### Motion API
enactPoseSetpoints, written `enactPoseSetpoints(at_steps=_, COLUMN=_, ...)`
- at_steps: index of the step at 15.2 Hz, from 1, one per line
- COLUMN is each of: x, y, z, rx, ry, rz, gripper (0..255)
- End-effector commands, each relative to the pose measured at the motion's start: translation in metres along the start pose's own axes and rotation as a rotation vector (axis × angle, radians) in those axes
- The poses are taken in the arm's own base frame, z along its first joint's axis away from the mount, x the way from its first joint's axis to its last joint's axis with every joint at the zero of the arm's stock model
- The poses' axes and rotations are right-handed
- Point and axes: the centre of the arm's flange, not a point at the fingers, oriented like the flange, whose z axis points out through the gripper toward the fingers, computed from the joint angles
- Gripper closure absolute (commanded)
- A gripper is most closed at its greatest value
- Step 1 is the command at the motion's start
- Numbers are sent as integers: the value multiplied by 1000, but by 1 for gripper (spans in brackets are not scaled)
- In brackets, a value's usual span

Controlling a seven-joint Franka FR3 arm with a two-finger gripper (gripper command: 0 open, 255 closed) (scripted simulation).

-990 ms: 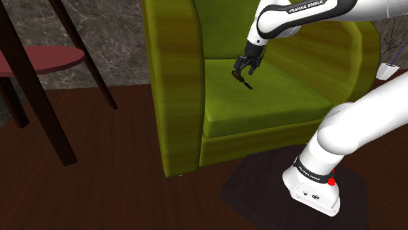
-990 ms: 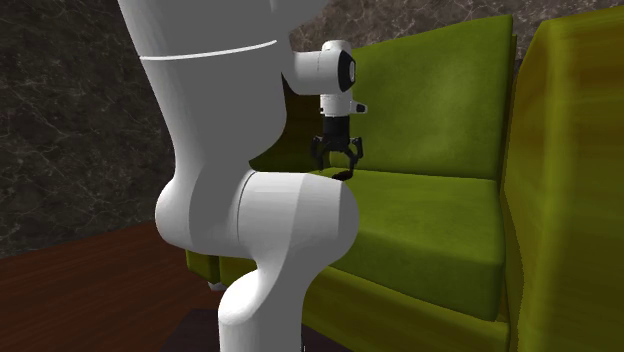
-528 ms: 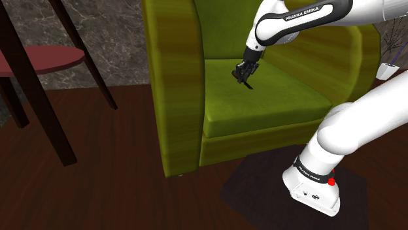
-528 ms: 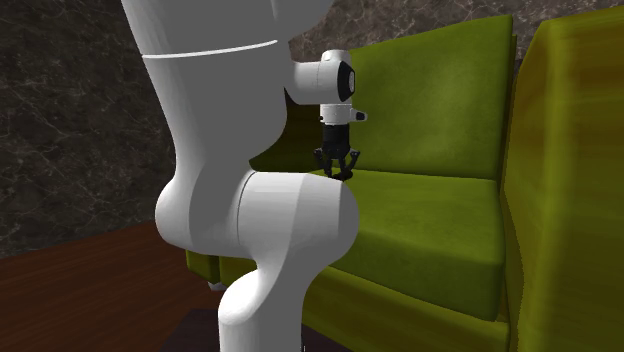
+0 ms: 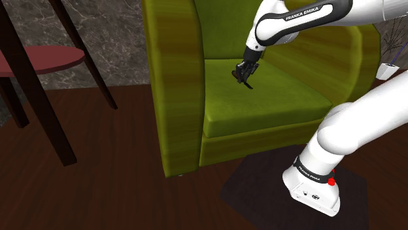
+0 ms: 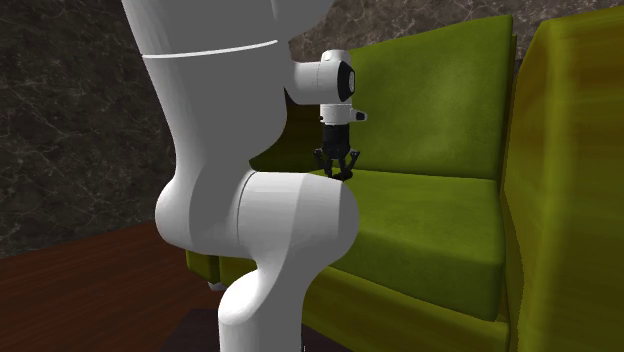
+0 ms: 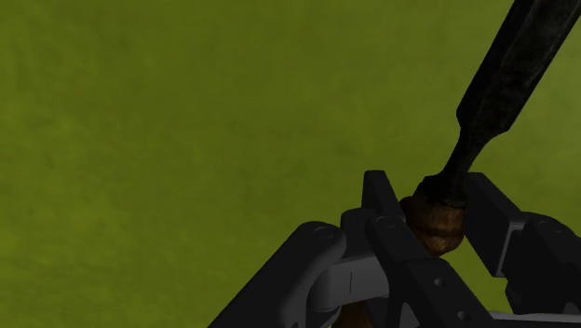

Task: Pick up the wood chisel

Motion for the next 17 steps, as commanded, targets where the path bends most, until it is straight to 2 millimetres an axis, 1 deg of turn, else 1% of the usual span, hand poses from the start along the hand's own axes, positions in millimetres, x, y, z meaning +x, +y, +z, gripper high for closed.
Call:
enactPoseSetpoints(at_steps=1, x=0, y=0, z=-3, rx=0, ry=-6, rz=-1, gripper=255)
enactPoseSetpoints(at_steps=15, x=11, y=-2, z=-76, rx=0, ry=-6, rz=-1, gripper=255)
enactPoseSetpoints(at_steps=17, x=11, y=-2, z=-77, rx=0, ry=-6, rz=-1, gripper=255)
